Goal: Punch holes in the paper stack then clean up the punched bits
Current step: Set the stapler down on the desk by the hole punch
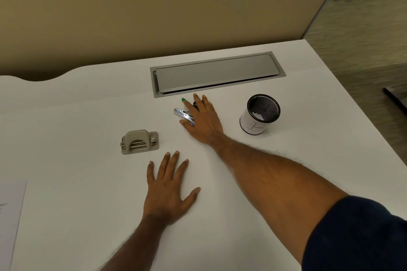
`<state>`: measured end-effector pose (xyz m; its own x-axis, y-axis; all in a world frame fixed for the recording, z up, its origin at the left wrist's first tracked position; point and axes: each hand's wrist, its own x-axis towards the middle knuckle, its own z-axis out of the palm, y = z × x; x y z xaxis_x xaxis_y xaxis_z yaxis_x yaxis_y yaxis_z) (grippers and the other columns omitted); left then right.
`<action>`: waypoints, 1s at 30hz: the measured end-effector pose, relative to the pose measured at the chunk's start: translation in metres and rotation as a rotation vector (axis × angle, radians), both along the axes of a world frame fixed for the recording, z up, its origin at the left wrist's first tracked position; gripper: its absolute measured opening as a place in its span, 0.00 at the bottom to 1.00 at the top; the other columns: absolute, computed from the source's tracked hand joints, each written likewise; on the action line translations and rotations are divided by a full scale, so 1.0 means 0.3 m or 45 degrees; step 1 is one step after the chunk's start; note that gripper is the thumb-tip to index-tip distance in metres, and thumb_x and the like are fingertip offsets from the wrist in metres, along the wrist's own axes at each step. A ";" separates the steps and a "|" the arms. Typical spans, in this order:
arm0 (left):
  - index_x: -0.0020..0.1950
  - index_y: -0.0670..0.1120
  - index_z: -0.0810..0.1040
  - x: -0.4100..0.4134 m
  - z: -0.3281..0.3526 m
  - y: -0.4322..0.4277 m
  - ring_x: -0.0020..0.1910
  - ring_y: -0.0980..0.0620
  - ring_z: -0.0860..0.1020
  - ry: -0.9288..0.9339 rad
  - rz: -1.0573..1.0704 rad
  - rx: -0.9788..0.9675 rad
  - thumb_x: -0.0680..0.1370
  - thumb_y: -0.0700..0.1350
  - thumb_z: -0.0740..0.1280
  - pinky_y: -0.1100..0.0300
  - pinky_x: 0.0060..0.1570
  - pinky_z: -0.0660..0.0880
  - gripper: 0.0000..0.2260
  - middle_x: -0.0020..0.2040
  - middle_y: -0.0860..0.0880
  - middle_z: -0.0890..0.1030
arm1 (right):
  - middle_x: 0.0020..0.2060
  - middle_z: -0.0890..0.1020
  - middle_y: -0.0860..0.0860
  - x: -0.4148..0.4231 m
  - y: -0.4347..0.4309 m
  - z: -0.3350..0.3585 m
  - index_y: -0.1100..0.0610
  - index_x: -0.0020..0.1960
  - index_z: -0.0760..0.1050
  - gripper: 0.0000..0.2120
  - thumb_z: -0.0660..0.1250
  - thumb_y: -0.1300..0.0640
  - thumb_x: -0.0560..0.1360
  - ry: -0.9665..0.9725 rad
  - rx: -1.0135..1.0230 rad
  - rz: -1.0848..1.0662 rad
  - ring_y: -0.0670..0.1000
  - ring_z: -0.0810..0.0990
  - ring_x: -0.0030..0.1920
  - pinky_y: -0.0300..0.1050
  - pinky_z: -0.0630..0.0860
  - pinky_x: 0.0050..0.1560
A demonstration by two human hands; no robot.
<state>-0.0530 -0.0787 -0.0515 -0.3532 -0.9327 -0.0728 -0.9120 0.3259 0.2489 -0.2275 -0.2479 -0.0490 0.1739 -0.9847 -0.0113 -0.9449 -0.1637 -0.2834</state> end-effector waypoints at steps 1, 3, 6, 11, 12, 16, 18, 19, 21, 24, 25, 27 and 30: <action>0.77 0.53 0.63 0.000 0.001 0.000 0.80 0.48 0.49 0.000 0.002 -0.001 0.76 0.70 0.51 0.37 0.75 0.45 0.34 0.81 0.49 0.55 | 0.79 0.53 0.55 -0.001 0.001 0.005 0.47 0.78 0.52 0.36 0.55 0.33 0.76 0.033 0.011 0.003 0.62 0.48 0.78 0.61 0.48 0.77; 0.78 0.53 0.63 0.002 0.004 0.000 0.80 0.48 0.48 -0.005 0.003 0.005 0.76 0.70 0.51 0.37 0.76 0.45 0.35 0.81 0.49 0.54 | 0.79 0.51 0.53 -0.002 0.006 0.016 0.47 0.78 0.50 0.40 0.54 0.29 0.73 0.076 0.037 -0.006 0.63 0.46 0.78 0.64 0.46 0.76; 0.79 0.53 0.60 -0.003 0.015 0.002 0.80 0.48 0.46 -0.023 -0.001 0.036 0.76 0.71 0.46 0.38 0.76 0.43 0.36 0.81 0.49 0.51 | 0.79 0.51 0.53 -0.022 0.040 0.036 0.50 0.78 0.50 0.43 0.54 0.28 0.72 0.074 0.060 -0.032 0.62 0.46 0.78 0.64 0.46 0.76; 0.80 0.54 0.55 0.020 0.055 0.020 0.80 0.49 0.43 -0.058 0.052 0.114 0.74 0.73 0.41 0.42 0.77 0.42 0.39 0.82 0.49 0.46 | 0.79 0.51 0.54 -0.067 0.158 0.082 0.52 0.79 0.49 0.41 0.54 0.30 0.74 0.028 0.017 -0.030 0.58 0.47 0.79 0.58 0.47 0.78; 0.80 0.54 0.54 0.028 0.066 0.030 0.80 0.49 0.42 -0.073 0.063 0.122 0.74 0.73 0.41 0.42 0.77 0.42 0.39 0.82 0.49 0.46 | 0.79 0.51 0.54 -0.070 0.186 0.092 0.52 0.79 0.49 0.41 0.55 0.30 0.74 0.026 0.012 -0.024 0.57 0.47 0.79 0.58 0.46 0.78; 0.80 0.54 0.54 0.069 0.122 0.073 0.80 0.48 0.42 -0.079 0.093 0.131 0.73 0.74 0.40 0.43 0.77 0.42 0.41 0.82 0.48 0.45 | 0.79 0.51 0.54 -0.059 0.295 0.134 0.52 0.78 0.50 0.41 0.55 0.31 0.75 0.035 0.024 0.018 0.56 0.47 0.79 0.56 0.47 0.78; 0.80 0.55 0.53 0.096 0.146 0.095 0.80 0.49 0.42 -0.095 0.100 0.132 0.72 0.75 0.39 0.43 0.77 0.41 0.41 0.82 0.49 0.45 | 0.79 0.50 0.53 -0.048 0.345 0.157 0.52 0.78 0.50 0.40 0.54 0.31 0.75 0.043 0.026 0.028 0.56 0.47 0.79 0.56 0.47 0.78; 0.80 0.55 0.53 0.111 0.156 0.107 0.80 0.49 0.42 -0.106 0.103 0.131 0.72 0.75 0.39 0.43 0.77 0.41 0.42 0.82 0.49 0.44 | 0.79 0.50 0.53 -0.041 0.370 0.168 0.52 0.78 0.50 0.40 0.54 0.31 0.75 0.045 0.029 0.025 0.55 0.47 0.79 0.56 0.47 0.78; 0.80 0.55 0.52 0.139 0.174 0.131 0.80 0.49 0.41 -0.136 0.107 0.129 0.71 0.76 0.37 0.43 0.77 0.41 0.42 0.82 0.49 0.44 | 0.79 0.50 0.53 -0.023 0.416 0.190 0.51 0.78 0.51 0.39 0.53 0.30 0.75 0.059 0.047 0.021 0.55 0.47 0.79 0.57 0.47 0.78; 0.81 0.55 0.51 0.183 0.201 0.168 0.80 0.48 0.41 -0.151 0.128 0.130 0.71 0.76 0.35 0.41 0.77 0.41 0.43 0.82 0.48 0.43 | 0.79 0.49 0.53 0.018 0.483 0.214 0.50 0.78 0.50 0.39 0.51 0.30 0.75 0.077 0.090 0.033 0.55 0.45 0.79 0.56 0.44 0.77; 0.81 0.55 0.51 0.198 0.210 0.181 0.80 0.48 0.41 -0.151 0.137 0.129 0.71 0.76 0.35 0.41 0.77 0.42 0.43 0.82 0.48 0.43 | 0.79 0.48 0.53 0.034 0.505 0.218 0.50 0.78 0.50 0.39 0.51 0.30 0.75 0.076 0.099 0.038 0.55 0.45 0.79 0.55 0.43 0.77; 0.81 0.54 0.51 0.231 0.230 0.211 0.80 0.47 0.42 -0.145 0.153 0.121 0.71 0.76 0.35 0.41 0.77 0.42 0.44 0.82 0.48 0.43 | 0.79 0.47 0.52 0.071 0.551 0.221 0.50 0.78 0.50 0.39 0.50 0.30 0.75 0.081 0.107 0.046 0.55 0.44 0.79 0.55 0.42 0.77; 0.80 0.54 0.53 0.286 0.253 0.264 0.80 0.47 0.43 -0.096 0.186 0.113 0.70 0.76 0.34 0.40 0.77 0.42 0.45 0.82 0.47 0.45 | 0.79 0.47 0.51 0.140 0.624 0.215 0.49 0.78 0.49 0.38 0.49 0.30 0.75 0.098 0.104 0.070 0.54 0.43 0.79 0.52 0.39 0.76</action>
<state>0.0328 0.0004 0.0244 -0.2050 -0.9624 -0.1780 -0.9652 0.1686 0.1999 -0.1853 -0.0607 0.0155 0.2234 -0.9689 -0.1064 -0.9547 -0.1955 -0.2245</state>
